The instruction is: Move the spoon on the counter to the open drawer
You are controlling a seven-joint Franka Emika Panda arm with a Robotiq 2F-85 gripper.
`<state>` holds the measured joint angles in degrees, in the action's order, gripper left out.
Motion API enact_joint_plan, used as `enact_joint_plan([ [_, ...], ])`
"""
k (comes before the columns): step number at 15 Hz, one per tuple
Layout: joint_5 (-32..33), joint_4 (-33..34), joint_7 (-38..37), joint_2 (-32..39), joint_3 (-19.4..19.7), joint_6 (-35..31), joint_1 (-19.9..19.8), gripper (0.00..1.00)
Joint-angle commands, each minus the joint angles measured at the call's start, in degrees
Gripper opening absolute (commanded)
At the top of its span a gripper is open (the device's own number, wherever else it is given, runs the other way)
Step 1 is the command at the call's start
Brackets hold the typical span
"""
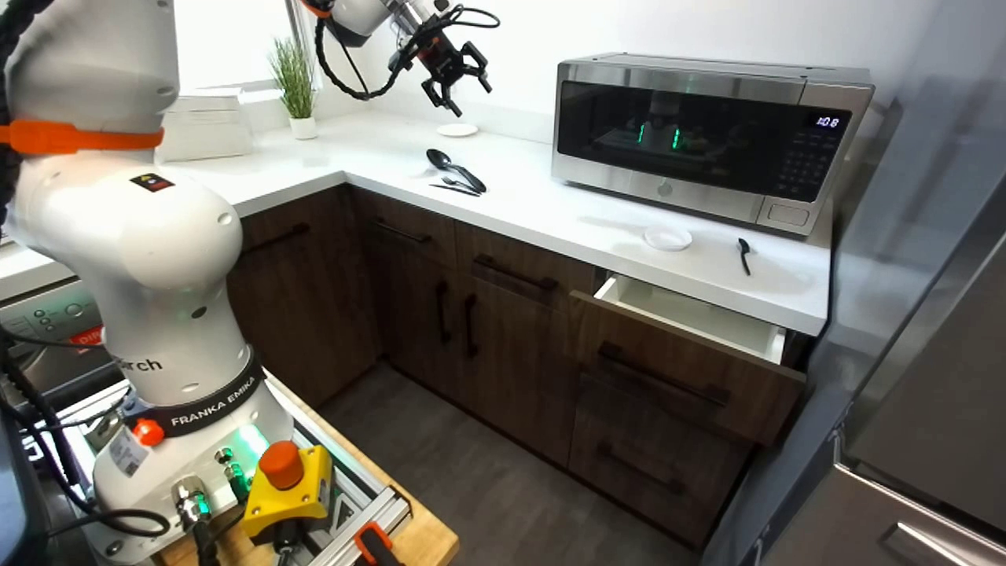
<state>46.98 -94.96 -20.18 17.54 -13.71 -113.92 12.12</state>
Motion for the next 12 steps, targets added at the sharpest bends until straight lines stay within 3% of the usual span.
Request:
enact_joint_plan([
  [1,-5.0,3.9,1.0,6.7,1.4,-0.9,2.6,1.0],
  [6,-8.6,14.5,6.0,17.1,2.9,1.1,6.3,1.0],
  [12,-12.3,30.6,18.1,27.9,5.8,11.2,10.3,1.0],
])
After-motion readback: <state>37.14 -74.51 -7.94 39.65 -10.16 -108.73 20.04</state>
